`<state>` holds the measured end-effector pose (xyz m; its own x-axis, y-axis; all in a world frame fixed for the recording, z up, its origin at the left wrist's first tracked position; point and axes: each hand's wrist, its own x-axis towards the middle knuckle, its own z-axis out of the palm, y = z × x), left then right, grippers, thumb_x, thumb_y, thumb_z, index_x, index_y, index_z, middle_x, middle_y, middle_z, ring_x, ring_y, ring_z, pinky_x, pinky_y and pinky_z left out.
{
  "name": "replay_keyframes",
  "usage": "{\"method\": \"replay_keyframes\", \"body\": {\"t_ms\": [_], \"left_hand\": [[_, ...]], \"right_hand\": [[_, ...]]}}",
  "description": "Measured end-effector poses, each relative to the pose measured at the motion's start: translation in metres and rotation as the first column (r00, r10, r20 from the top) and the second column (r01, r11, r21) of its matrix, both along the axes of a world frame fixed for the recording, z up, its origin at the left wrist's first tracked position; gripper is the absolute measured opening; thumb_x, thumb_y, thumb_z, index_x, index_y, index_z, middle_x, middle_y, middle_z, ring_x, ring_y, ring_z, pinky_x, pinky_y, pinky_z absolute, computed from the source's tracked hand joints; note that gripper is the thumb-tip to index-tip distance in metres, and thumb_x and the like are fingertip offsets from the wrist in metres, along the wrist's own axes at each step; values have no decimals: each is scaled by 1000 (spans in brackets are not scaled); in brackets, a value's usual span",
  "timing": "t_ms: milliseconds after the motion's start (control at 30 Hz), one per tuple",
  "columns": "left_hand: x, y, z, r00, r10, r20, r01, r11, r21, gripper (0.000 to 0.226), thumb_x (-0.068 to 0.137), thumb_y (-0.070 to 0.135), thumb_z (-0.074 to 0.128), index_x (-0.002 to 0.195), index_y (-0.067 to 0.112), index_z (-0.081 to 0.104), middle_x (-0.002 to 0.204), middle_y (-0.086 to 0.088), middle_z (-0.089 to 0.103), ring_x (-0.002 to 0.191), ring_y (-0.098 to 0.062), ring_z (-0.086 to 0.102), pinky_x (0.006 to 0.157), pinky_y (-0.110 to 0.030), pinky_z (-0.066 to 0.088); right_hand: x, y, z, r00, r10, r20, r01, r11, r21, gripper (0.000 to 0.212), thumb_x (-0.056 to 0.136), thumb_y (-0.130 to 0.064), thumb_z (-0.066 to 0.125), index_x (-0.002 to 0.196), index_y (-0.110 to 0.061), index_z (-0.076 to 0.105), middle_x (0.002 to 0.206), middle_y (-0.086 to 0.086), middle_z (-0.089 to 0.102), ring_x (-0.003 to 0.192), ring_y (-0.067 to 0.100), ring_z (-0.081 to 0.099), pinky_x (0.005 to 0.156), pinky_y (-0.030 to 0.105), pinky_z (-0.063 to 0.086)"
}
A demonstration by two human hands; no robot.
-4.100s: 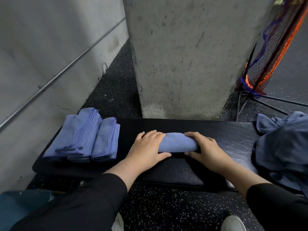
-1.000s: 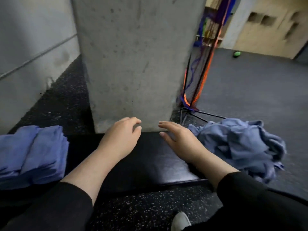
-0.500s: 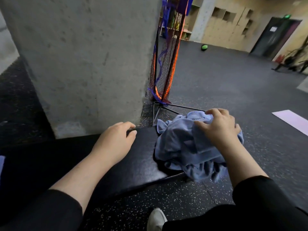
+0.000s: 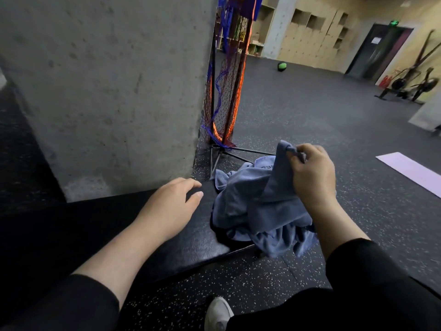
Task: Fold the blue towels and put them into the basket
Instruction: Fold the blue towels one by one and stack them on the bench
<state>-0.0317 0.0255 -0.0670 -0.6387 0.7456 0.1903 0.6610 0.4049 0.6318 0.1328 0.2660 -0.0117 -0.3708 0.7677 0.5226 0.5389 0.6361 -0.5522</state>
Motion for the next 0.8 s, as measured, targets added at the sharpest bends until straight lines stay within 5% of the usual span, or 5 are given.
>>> {"method": "replay_keyframes", "body": {"t_ms": [233, 467, 700, 800], "left_hand": [[-1, -7, 5, 999, -8, 41, 5, 998, 64, 33, 100, 39, 54, 129, 27, 63, 127, 12, 62, 117, -12, 57, 99, -31, 44], [-4, -23, 13, 996, -13, 83, 3, 993, 120, 40, 100, 43, 53, 137, 28, 57, 133, 11, 60, 122, -8, 55, 104, -33, 44], [-12, -47, 34, 960, -34, 277, -63, 941, 334, 63, 98, 45, 53, 155, 34, 29, 143, 20, 45, 128, 2, 46, 106, -25, 36], [-16, -61, 47, 931, -27, 363, -156, 871, 466, 62, 100, 42, 51, 155, 38, 24, 142, 23, 43, 117, 19, 45, 101, -13, 36]], "right_hand": [[-26, -11, 73, 978, 190, -86, -193, 981, -19, 25, 91, -39, 66, 88, -15, 72, 67, 1, 62, 63, 13, 51, 62, 35, 44], [-61, -53, 144, 906, 344, -246, -394, 898, -197, 12, 93, -25, 70, 94, -15, 74, 95, 10, 75, 89, 26, 73, 71, 49, 63], [-89, -128, 188, 766, 502, -402, -621, 739, -261, 10, 96, -16, 66, 100, -8, 70, 102, 15, 74, 85, 25, 76, 70, 45, 64], [-103, -156, 191, 679, 559, -475, -717, 643, -270, 10, 96, -14, 64, 99, -5, 68, 94, 16, 74, 81, 27, 76, 73, 45, 63]]}}
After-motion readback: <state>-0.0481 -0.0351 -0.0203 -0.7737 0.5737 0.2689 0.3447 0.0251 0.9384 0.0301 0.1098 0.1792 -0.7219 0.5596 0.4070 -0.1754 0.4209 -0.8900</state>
